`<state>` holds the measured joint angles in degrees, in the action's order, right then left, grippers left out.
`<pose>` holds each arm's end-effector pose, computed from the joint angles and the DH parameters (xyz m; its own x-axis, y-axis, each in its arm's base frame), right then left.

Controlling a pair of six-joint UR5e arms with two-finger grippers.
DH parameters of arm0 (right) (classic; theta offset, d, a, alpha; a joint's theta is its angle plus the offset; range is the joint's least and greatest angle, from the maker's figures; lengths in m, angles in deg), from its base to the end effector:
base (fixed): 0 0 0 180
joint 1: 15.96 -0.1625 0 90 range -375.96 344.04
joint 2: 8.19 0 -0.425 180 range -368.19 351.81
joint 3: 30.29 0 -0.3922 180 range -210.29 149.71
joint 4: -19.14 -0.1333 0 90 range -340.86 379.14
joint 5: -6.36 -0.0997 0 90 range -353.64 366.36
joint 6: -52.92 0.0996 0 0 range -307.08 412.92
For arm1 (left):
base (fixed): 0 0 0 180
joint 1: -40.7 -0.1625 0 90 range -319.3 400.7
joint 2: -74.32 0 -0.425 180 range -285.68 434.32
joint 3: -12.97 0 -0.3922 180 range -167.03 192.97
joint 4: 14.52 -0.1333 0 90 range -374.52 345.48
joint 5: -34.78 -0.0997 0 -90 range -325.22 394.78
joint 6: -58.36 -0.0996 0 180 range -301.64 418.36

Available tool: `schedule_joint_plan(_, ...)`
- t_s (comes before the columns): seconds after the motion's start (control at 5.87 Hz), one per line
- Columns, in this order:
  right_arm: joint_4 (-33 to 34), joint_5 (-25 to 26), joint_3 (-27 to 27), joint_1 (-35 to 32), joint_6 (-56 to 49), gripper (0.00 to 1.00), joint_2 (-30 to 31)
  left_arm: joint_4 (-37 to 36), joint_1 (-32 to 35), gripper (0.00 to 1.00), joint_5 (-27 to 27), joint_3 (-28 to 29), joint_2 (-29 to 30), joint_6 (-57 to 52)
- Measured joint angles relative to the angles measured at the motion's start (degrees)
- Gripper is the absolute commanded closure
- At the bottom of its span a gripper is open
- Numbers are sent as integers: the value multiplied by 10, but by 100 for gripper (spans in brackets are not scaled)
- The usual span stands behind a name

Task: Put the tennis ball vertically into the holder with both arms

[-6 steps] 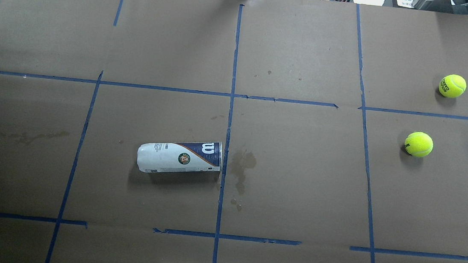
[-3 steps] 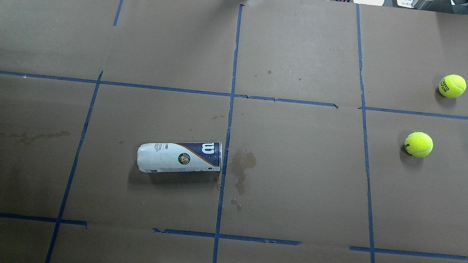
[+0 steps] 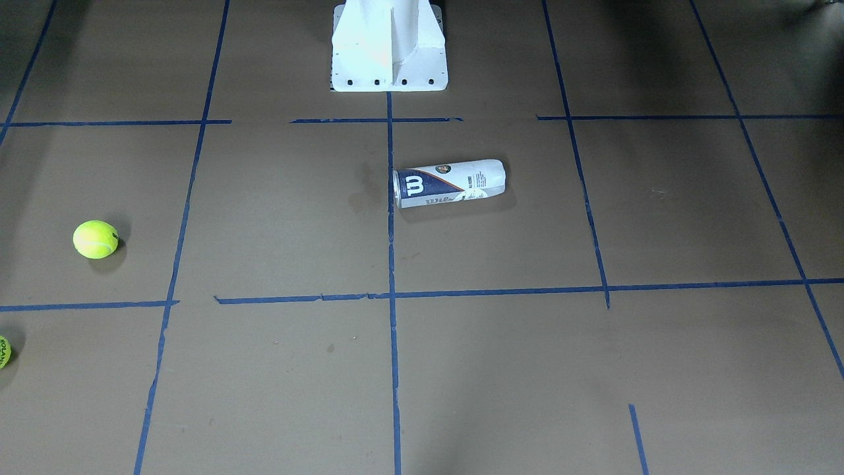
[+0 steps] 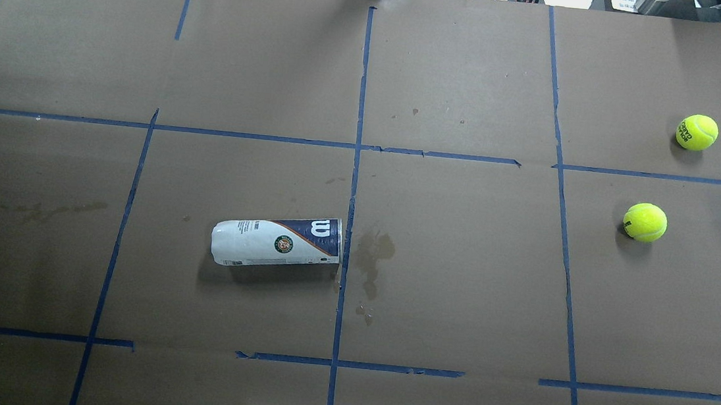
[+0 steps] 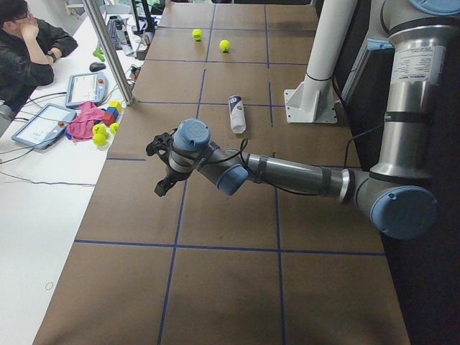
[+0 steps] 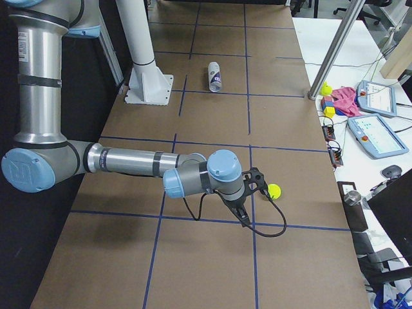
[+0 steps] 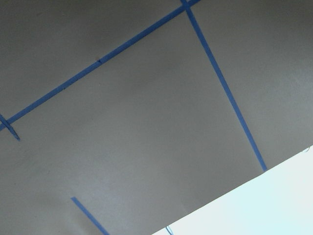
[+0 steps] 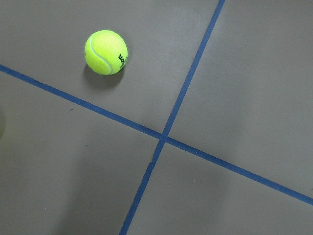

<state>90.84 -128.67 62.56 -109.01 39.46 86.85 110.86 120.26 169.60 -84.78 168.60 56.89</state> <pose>0.0877 -0.4659 0.6408 0.7084 -0.3774 0.5964 0.1170 0.8961 0.4281 0.0349 -0.5374 0.4790 0.6002 0.6558 -0.4580 -0.1381 0.6489 0.7482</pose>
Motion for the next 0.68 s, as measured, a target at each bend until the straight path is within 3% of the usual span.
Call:
schedule_joint_plan(0.34,1,-2,2,0,12,0,-2,54,-102,0,-2,-21,69,64)
schedule_joint_plan(0.68,1,-3,1,1,15,0,-1,49,-184,0,-1,-63,136,119)
